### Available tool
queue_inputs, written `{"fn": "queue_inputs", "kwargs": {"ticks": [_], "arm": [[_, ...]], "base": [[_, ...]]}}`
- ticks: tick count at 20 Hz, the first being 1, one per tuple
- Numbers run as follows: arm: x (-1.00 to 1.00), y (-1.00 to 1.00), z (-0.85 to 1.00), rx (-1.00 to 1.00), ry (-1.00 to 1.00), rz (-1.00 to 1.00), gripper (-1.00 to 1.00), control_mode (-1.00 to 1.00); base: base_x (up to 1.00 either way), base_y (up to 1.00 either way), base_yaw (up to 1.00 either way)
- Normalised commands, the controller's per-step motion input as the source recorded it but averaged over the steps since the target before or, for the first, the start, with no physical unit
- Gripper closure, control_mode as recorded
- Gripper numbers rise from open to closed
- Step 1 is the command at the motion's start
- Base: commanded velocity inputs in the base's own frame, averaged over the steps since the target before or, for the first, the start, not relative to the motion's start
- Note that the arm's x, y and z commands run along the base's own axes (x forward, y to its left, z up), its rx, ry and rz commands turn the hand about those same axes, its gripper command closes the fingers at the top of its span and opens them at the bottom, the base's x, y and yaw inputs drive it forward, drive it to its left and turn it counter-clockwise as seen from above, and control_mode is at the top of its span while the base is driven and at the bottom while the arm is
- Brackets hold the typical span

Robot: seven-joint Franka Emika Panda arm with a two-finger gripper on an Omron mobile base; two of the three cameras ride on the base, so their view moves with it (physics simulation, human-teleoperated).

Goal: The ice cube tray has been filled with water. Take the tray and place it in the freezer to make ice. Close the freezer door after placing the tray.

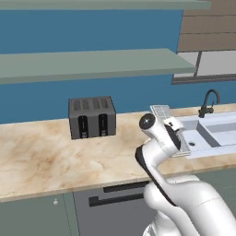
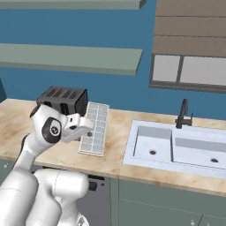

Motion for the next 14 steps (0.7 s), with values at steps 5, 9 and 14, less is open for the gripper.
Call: {"fn": "queue_inputs", "kwargs": {"ticks": [5,9,14], "arm": [[-0.16,0.00,0.16,0.00,0.02,0.10,1.00,-1.00],[-0.12,0.00,0.09,0.00,0.06,0.08,1.00,-1.00],[-0.03,0.00,0.06,0.00,0.13,0.03,1.00,-1.00]], "base": [[0.00,0.00,0.00],[0.00,0.00,0.00],[0.00,0.00,0.00]]}}
